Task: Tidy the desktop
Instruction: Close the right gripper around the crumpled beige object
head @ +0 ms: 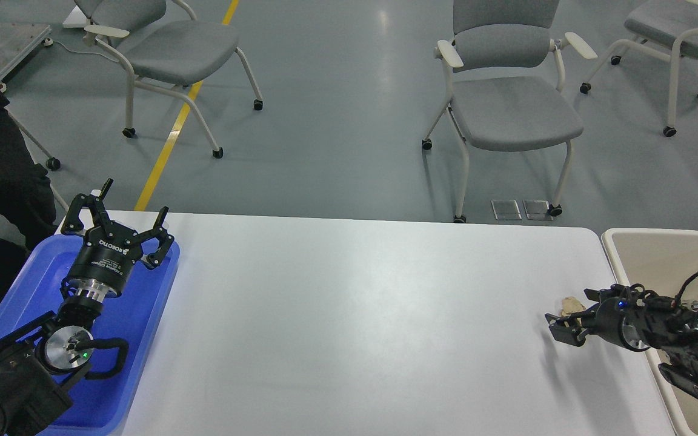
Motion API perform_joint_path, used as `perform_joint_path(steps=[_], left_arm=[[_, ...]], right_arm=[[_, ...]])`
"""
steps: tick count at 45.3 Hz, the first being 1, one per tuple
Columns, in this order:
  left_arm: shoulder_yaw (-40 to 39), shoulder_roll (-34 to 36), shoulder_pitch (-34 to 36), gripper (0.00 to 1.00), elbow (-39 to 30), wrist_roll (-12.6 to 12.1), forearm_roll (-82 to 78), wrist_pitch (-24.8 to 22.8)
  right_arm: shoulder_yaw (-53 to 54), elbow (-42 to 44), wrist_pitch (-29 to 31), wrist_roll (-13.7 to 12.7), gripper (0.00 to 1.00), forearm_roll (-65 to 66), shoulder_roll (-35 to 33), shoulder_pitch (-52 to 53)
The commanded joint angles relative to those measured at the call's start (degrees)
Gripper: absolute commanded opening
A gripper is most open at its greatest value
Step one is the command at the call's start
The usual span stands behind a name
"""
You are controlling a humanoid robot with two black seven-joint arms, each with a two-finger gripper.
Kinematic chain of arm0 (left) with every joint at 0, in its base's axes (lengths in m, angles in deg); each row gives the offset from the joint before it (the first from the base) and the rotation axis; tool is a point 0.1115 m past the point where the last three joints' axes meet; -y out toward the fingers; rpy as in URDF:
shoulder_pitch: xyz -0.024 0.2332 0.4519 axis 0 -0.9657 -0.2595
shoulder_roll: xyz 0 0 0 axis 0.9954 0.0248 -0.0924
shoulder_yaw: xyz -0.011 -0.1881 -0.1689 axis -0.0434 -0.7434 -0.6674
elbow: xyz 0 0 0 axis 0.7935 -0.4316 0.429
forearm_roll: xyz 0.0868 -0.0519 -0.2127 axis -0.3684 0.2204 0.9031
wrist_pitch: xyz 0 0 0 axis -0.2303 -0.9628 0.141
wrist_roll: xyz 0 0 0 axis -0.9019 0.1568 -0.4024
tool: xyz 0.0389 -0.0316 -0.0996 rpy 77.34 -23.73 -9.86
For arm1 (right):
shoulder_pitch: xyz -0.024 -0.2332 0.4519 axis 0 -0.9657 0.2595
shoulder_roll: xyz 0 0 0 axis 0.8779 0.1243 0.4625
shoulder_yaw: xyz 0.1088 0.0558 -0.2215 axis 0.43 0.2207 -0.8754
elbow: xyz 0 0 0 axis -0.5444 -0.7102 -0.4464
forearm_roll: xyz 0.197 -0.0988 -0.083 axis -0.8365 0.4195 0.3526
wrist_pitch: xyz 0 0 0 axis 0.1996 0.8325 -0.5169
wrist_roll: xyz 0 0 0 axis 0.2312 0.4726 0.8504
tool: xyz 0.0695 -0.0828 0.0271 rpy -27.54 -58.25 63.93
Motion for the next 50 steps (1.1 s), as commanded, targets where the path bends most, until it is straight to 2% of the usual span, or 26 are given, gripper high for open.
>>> perform_joint_path(steps=[1,8,26,37,50], left_arm=[[0.0,0.0,0.0,0.98,0.0,0.0,0.0,0.0],[0.0,0.0,0.0,0.98,0.0,0.0,0.0,0.0],[0.0,0.0,0.0,0.98,0.0,0.0,0.0,0.0],[0.0,0.0,0.0,0.98,0.0,0.0,0.0,0.0],[0.0,0.0,0.0,0.98,-0.1,0.0,0.0,0.0]], right_arm=[[0.2,0.7,0.0,-0.1,0.99,-0.2,0.5,-0.9],[0.1,4.4,0.1,-0.1,0.99,-0.4,1.9,-1.8],[-0.1,4.6,0.3,-0.1,0.98,-0.4,2.0,-2.5],[-0.1,4.8,0.3,-0.1,0.86,-0.4,2.0,-2.5],[-0.1,4.8,0.4,-0.1,0.83,-0.5,2.0,-2.6]])
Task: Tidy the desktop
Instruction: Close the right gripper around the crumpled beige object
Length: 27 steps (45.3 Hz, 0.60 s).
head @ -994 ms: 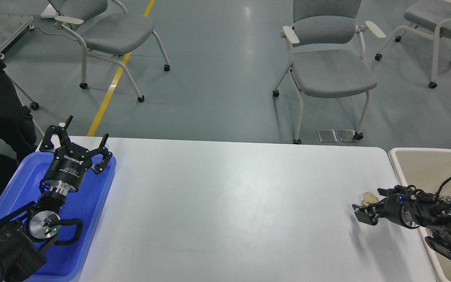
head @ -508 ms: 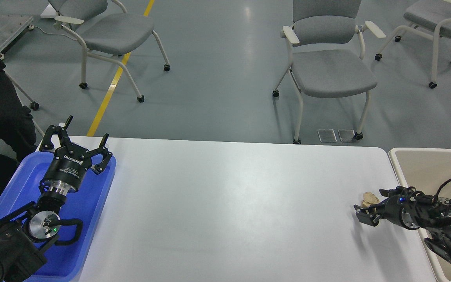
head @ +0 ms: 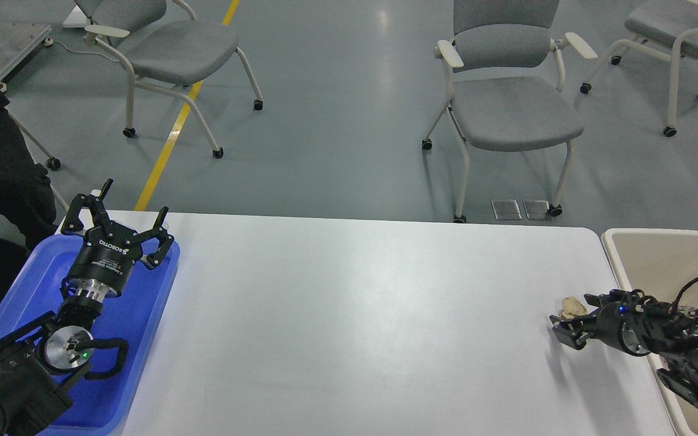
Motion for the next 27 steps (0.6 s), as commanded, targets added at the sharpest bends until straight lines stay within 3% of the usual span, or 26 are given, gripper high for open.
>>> perform_joint_path(steps=[1,5,13,21,27], left_arm=[[0.0,0.0,0.0,0.98,0.0,0.0,0.0,0.0],[0.0,0.0,0.0,0.98,0.0,0.0,0.0,0.0],[0.0,0.0,0.0,0.98,0.0,0.0,0.0,0.0],[0.0,0.0,0.0,0.98,0.0,0.0,0.0,0.0],[0.0,0.0,0.0,0.98,-0.1,0.0,0.0,0.0]], right_arm=[[0.0,0.1,0.1,0.0,0.83,0.0,0.0,-0.1],[-0.1,0.1,0.1,0.0,0.81,0.0,0.0,-0.2],[-0.2,0.1,0.3,0.0,0.62,0.0,0.0,-0.2],[-0.1,0.9,1.6,0.0,0.58,0.0,0.0,-0.8],[-0.2,1.3,1.7,0.0,0.4,0.0,0.0,-0.9]])
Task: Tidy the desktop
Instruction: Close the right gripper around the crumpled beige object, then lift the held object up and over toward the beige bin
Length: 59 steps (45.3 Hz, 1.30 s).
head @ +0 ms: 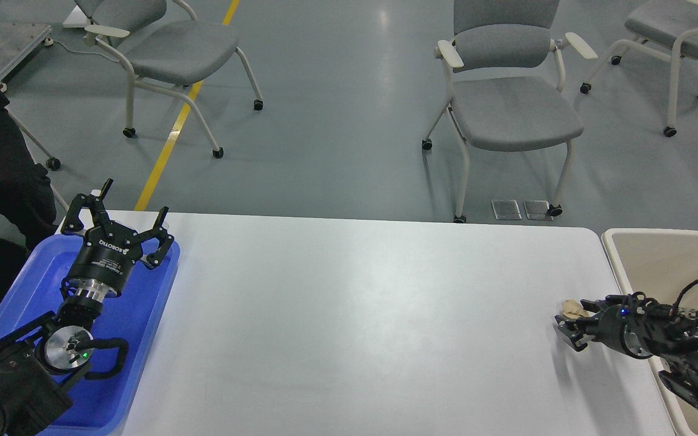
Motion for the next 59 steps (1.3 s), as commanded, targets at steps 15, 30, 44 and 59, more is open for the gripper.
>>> perform_joint_path(steps=[15,30,44,59], left_arm=[[0.0,0.0,0.0,0.98,0.0,0.0,0.0,0.0],[0.0,0.0,0.0,0.98,0.0,0.0,0.0,0.0],[0.0,0.0,0.0,0.98,0.0,0.0,0.0,0.0],[0.0,0.0,0.0,0.98,0.0,0.0,0.0,0.0]], right_arm=[[0.1,1.2,0.7,0.1,0.05,0.0,0.0,-0.3],[3.4,0.5,5.1,0.1,0.0,-6.4,-0.8,2.6],[11.3,-12.5,5.1,1.8,0.0,-7.9,-9.7,8.6],[18.7,-35.0,5.1,1.8,0.0,-7.9,-24.9,17.1]])
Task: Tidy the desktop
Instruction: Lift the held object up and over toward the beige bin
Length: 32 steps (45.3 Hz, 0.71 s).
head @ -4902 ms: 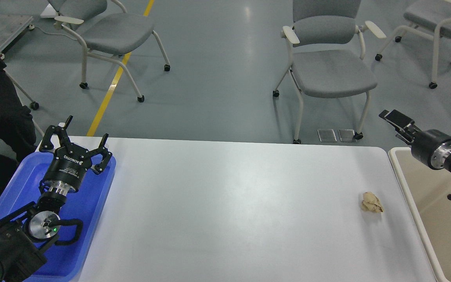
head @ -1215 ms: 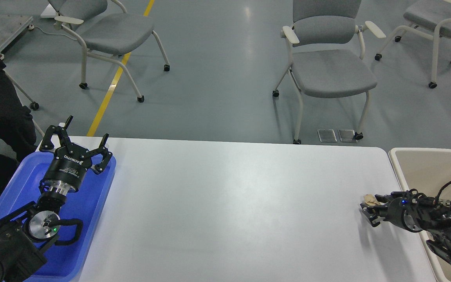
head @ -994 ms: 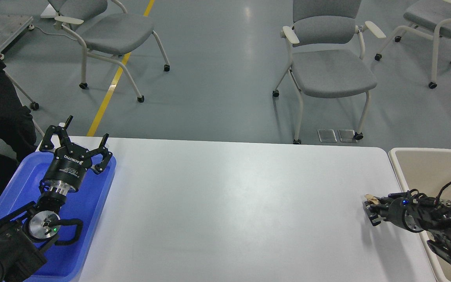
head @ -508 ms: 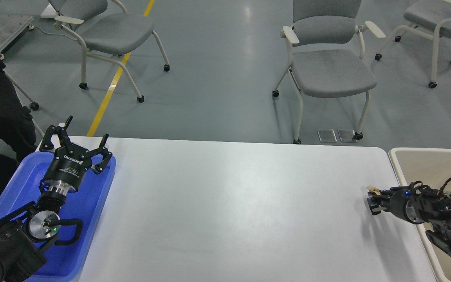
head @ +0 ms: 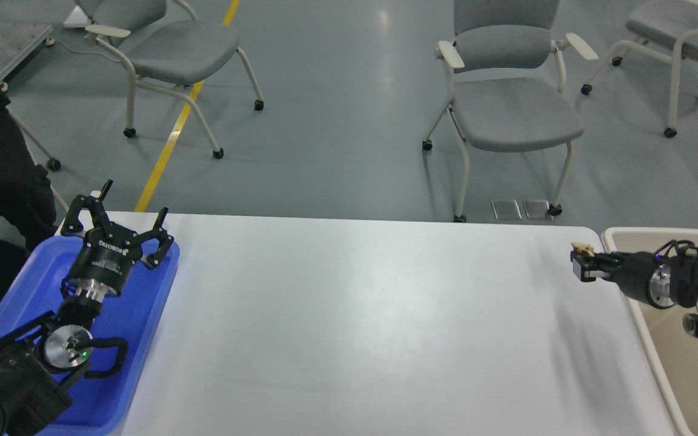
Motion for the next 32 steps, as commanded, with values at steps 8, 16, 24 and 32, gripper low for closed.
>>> perform_joint_path(steps=[8,16,24,32], left_arm=[[0.0,0.0,0.0,0.98,0.0,0.0,0.0,0.0],[0.0,0.0,0.0,0.98,0.0,0.0,0.0,0.0],[0.0,0.0,0.0,0.98,0.0,0.0,0.0,0.0],[0.0,0.0,0.0,0.98,0.0,0.0,0.0,0.0]], right_arm=[[7.2,-20.6,0.3,2.2,0.0,-0.4,-16.2,10.5],[13.1,-26.1,0.6,3.3,0.0,-0.6,-20.5,12.1],[21.4,-27.9,1.5,4.2,0.0,-3.7,-21.7,10.6],[23.8,-23.6,4.0,3.8,0.0,-18.4,-21.1,10.1]])
